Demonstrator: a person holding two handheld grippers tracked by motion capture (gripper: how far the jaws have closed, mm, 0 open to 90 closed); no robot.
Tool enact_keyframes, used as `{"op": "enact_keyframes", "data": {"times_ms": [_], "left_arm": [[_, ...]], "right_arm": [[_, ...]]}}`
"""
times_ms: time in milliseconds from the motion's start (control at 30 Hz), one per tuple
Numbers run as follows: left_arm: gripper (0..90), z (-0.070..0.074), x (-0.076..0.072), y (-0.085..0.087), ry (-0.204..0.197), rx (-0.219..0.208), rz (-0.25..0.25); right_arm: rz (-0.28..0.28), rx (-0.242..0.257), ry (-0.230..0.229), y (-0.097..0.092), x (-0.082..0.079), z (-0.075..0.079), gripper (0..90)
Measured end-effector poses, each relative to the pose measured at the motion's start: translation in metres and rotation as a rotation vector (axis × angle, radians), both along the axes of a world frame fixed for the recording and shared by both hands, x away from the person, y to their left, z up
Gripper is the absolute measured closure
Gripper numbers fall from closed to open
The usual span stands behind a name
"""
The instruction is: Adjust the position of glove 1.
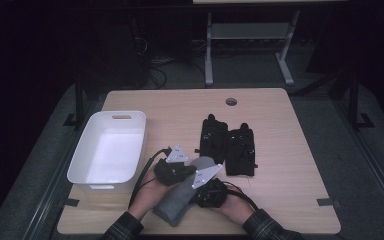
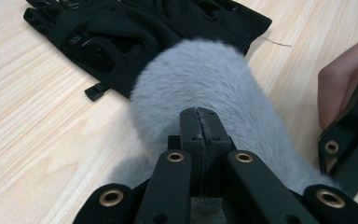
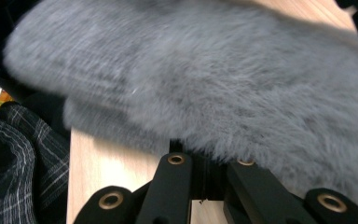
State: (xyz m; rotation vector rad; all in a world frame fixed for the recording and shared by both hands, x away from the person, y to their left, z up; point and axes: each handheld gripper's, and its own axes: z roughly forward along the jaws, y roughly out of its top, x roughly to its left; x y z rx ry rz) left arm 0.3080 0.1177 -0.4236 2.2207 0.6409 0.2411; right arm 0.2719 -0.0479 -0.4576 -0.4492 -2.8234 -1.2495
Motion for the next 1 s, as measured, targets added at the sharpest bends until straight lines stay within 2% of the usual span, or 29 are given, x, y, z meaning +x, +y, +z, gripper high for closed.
{"op": "enact_keyframes", "data": {"times_ms": [200,233,267,300,333,367,400,433,467,500,533,567,600,633,667,700,767,800,867,900,1000], "left_arm": [[89.4,-0.002,-0.001,-0.003,0.002,0.0,-0.02],[89.4,-0.004,-0.002,-0.006,0.008,0.003,-0.031],[89.4,-0.004,-0.002,-0.006,0.008,0.003,-0.031],[89.4,-0.005,-0.003,-0.01,0.013,-0.013,-0.047],[89.4,-0.005,-0.003,-0.01,0.013,-0.013,-0.047],[89.4,-0.005,-0.003,-0.011,0.01,0.003,-0.068],[89.4,-0.005,-0.004,-0.014,0.009,0.002,-0.077],[89.5,-0.006,-0.005,-0.018,0.008,0.003,-0.102],[89.4,-0.006,-0.005,-0.018,0.008,0.003,-0.102],[89.4,-0.006,-0.006,-0.024,0.01,-0.002,-0.117],[89.4,-0.006,-0.007,-0.027,0.013,-0.007,-0.122],[89.4,-0.006,-0.007,-0.027,0.013,-0.007,-0.122],[89.4,-0.006,-0.008,-0.03,0.013,-0.003,-0.133],[89.4,-0.006,-0.008,-0.036,0.014,0.0,-0.151],[89.4,-0.006,-0.008,-0.036,0.014,0.0,-0.151],[89.4,-0.007,-0.01,-0.042,0.015,-0.005,-0.161],[89.4,-0.007,-0.011,-0.046,0.018,-0.01,-0.162],[89.4,-0.006,-0.011,-0.049,0.019,-0.007,-0.174],[89.4,-0.006,-0.012,-0.05,0.022,-0.018,-0.169],[88.7,-0.002,-0.012,-0.047,0.02,-0.023,-0.166],[79.8,0.006,-0.012,-0.039,0.031,-0.043,-0.152]], "right_arm": [[-0.026,0.0,0.009,-0.019,-0.005,0.006,88.5],[-0.052,-0.003,0.013,-0.034,-0.007,0.009,87.7],[-0.052,-0.003,0.013,-0.034,-0.007,0.009,87.7],[-0.081,-0.005,-0.001,-0.049,-0.007,0.012,86.9],[-0.081,-0.005,-0.001,-0.049,-0.007,0.012,86.9],[-0.107,0.001,0.008,-0.056,-0.007,0.013,86.3],[-0.119,0.001,-0.006,-0.065,-0.006,0.014,86.2],[-0.162,0.014,-0.007,-0.084,-0.006,0.017,84.6],[-0.162,0.014,-0.007,-0.084,-0.006,0.017,84.6],[-0.212,0.019,-0.005,-0.103,-0.006,0.019,82.2],[-0.233,0.02,0.002,-0.113,-0.006,0.019,81.5],[-0.233,0.02,0.002,-0.113,-0.006,0.019,81.5],[-0.289,0.015,0.002,-0.133,-0.006,0.019,78.3],[-0.31,0.008,-0.005,-0.142,-0.005,0.019,77.1],[-0.31,0.008,-0.005,-0.142,-0.005,0.019,77.1],[-0.36,-0.013,-0.014,-0.159,-0.006,0.017,73.4],[-0.38,-0.021,-0.016,-0.167,-0.005,0.016,70.6],[-0.424,-0.032,-0.014,-0.179,-0.003,0.012,65.6],[-0.442,-0.043,-0.017,-0.184,-0.001,0.01,62.7],[-0.478,-0.061,-0.013,-0.192,0.002,0.006,55.4],[-0.526,-0.057,-0.011,-0.2,0.009,0.003,42.7]]}}
